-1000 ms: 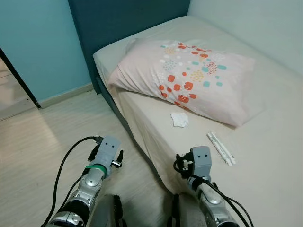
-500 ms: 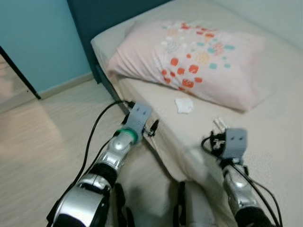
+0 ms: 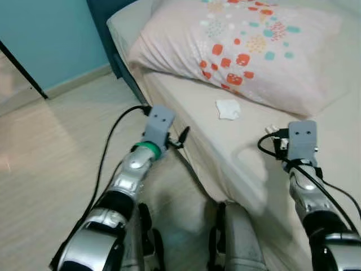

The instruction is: Clean up the room

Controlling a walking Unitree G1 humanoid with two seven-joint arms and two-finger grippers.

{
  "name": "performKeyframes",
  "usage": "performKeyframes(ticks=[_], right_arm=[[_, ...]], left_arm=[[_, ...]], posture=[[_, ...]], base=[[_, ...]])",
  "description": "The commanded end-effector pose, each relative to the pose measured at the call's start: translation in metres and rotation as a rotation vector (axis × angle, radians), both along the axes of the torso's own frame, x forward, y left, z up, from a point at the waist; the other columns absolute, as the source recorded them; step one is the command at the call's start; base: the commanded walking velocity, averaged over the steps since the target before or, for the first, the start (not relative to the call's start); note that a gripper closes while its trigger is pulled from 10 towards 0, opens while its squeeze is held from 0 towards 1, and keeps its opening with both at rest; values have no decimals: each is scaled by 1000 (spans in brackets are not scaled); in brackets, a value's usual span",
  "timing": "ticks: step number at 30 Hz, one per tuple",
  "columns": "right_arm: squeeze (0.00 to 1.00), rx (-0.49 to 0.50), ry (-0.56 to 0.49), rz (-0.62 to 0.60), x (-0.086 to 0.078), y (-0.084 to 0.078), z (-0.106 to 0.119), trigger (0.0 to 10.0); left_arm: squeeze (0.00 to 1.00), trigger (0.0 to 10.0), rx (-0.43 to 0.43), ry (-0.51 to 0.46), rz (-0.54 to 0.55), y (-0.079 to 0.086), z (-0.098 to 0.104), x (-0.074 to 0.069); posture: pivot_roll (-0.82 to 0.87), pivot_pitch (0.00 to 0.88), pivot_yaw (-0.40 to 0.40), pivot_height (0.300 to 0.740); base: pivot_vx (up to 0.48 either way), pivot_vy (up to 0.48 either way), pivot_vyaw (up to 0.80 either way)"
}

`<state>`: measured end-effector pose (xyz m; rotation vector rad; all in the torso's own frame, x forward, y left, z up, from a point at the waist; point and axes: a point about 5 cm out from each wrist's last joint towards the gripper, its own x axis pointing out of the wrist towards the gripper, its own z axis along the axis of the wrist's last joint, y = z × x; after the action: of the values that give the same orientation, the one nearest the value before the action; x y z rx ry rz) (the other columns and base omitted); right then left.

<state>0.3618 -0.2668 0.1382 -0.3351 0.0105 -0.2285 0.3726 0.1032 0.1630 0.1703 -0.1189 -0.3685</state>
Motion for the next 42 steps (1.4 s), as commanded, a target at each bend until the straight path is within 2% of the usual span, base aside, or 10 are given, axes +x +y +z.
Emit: performKeyframes(ticks=[1, 2, 3, 11, 12, 13, 14, 19, 28, 42], right_arm=[[1000, 21, 110, -36, -7, -13, -15, 10000], [1000, 21, 110, -36, -7, -13, -15, 10000], [0, 32, 136, -80, -7, -22, -12, 10000], [0, 91, 156, -140, -6, -35, -6, 10000], [0, 140, 160, -148, -6, -37, -5, 9098], [0, 178, 164, -148, -6, -38, -5, 7412], [0, 268, 169, -148, -6, -39, -7, 0], [0, 401, 194, -189, -10, -43, -13, 0], [0, 304, 343, -160, -18, -42, -31, 0], [0, 588, -69, 160, 10, -19, 28, 0]], left_arm=[[0, 10000, -11, 16, 14, 12, -2, -6], [0, 10000, -11, 16, 14, 12, -2, -6], [0, 10000, -5, 5, 25, 22, 2, -11], [0, 10000, 9, -4, 49, 37, 6, -20], [0, 10000, 15, -5, 56, 41, 7, -23], [0, 10000, 18, -6, 61, 43, 7, -24], [0, 10000, 22, -2, 65, 45, 9, -26], [0, 10000, 27, 1, 73, 50, 13, -29], [0, 10000, 29, 13, 70, 49, 19, -30], [0, 10000, -27, 30, -24, 25, 31, -34]], posture=[[120, 408, 102, 603], [120, 408, 102, 603], [145, 405, 105, 603], [182, 394, 108, 603], [193, 390, 107, 603], [193, 390, 107, 603], [204, 386, 108, 603], [215, 375, 112, 603], [206, 357, 125, 603], [163, 341, 121, 603]], base=[[0, 0, 0], [0, 0, 0], [0, 0, 0], [0, 0, 0], [0, 0, 0], [0, 0, 0], [0, 0, 0], [0, 0, 0], [0, 0, 0], [0, 0, 0]])
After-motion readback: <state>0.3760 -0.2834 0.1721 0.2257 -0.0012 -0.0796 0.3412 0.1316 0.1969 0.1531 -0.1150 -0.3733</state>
